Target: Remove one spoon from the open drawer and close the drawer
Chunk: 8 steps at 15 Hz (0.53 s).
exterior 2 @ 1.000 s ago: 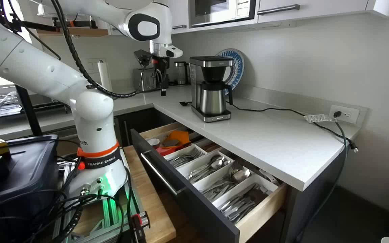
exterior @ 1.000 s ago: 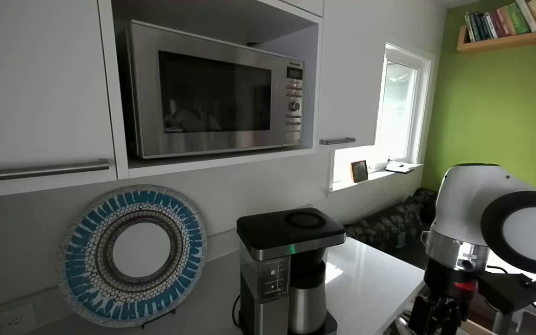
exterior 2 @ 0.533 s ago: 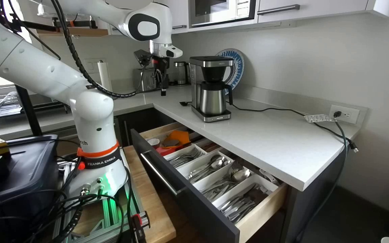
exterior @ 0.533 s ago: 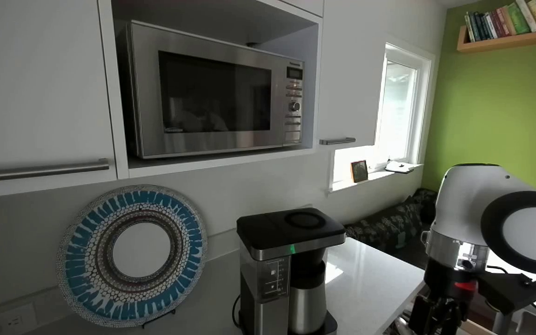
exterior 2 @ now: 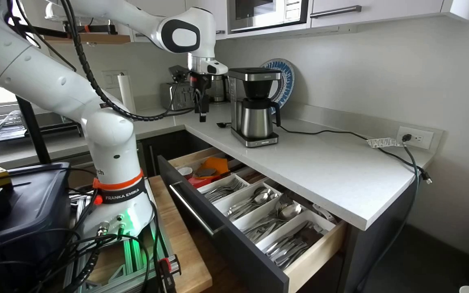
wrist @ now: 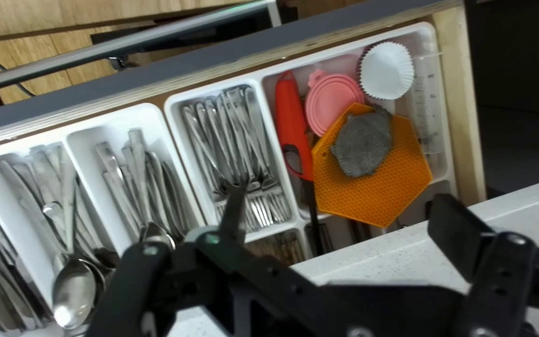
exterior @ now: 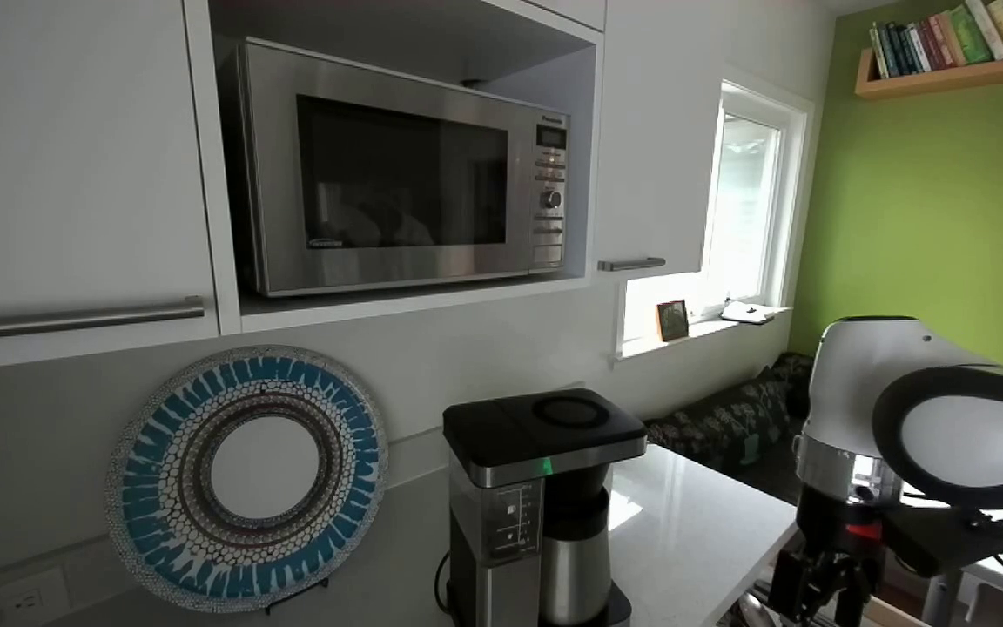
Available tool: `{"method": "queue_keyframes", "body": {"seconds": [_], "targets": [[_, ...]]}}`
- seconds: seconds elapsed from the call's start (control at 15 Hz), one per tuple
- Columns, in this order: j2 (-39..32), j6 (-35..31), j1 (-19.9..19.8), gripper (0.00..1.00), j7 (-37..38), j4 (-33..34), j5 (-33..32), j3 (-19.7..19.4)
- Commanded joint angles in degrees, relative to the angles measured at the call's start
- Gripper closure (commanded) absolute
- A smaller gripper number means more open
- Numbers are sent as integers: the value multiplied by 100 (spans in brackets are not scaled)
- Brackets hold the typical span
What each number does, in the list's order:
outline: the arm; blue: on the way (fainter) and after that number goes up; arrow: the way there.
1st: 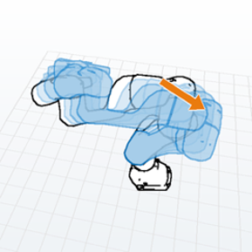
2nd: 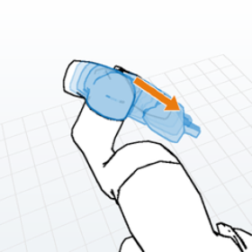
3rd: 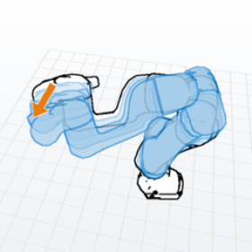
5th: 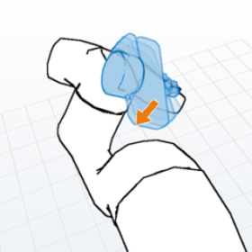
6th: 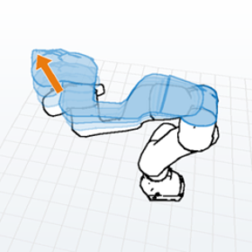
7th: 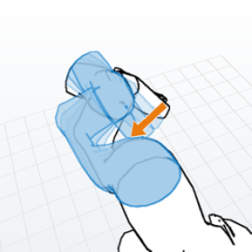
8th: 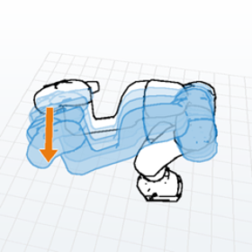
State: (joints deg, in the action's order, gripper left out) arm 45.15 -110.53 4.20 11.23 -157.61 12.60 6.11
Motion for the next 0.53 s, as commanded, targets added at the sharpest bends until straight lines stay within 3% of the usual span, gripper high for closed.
{"method": "queue_keyframes", "body": {"seconds": [0.0,0.27,0.47], "targets": [[-546,-11,-478,0,-242,6,-663,-163],[-1116,-57,-902,0,-512,-5,-1613,-337],[-1650,-646,-1019,0,-940,-14,-2049,-624]]}}
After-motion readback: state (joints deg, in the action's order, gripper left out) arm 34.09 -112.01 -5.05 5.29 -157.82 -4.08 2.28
